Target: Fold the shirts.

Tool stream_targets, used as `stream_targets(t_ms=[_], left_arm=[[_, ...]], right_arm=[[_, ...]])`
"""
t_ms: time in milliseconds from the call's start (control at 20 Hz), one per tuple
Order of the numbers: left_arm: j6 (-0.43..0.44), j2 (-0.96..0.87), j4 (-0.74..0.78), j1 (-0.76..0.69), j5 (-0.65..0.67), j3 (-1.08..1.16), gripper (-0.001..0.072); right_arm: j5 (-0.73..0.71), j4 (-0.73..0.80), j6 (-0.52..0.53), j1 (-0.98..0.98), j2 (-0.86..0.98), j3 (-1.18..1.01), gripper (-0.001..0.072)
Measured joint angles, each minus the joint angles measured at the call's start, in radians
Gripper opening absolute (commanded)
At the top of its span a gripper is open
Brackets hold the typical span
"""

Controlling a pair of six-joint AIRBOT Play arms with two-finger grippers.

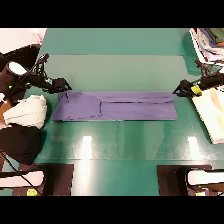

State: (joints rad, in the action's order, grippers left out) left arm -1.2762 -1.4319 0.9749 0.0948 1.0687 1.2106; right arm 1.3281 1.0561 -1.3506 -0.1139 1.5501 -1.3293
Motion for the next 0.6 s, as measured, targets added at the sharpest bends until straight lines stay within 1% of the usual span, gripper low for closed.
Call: stream_targets(t_ms=[100,150,200,250,400,500,600], left_arm=[[-0.001,-0.001,-0.009,-0.001,0.047,0.007,0.0537],[-0.001,-0.002,-0.016,-0.002,0.064,0.009,0.0380],[-0.001,-0.002,-0.023,-0.003,0.077,0.010,0.0120],[-0.002,-0.003,-0.038,-0.006,0.087,0.012,0.0038],[-0.001,-0.003,-0.072,-0.040,0.093,0.014,0.0038],[-0.001,-0.003,-0.086,-0.080,0.073,0.014,0.0037],[-0.005,-0.004,-0.091,-0.132,0.039,0.014,0.0028]], right_arm=[[0.011,-0.021,0.015,-0.056,-0.021,0.051,0.0510],[0.013,-0.025,0.020,-0.086,-0.027,0.082,0.0520],[0.018,-0.032,0.026,-0.117,-0.031,0.117,0.0521],[0.019,-0.048,0.037,-0.143,-0.031,0.149,0.0520],[0.020,-0.124,0.097,-0.190,-0.008,0.239,0.0519],[0.011,-0.175,0.125,-0.182,0.017,0.270,0.0498],[-0.005,-0.227,0.143,-0.154,0.048,0.283,0.0310]])
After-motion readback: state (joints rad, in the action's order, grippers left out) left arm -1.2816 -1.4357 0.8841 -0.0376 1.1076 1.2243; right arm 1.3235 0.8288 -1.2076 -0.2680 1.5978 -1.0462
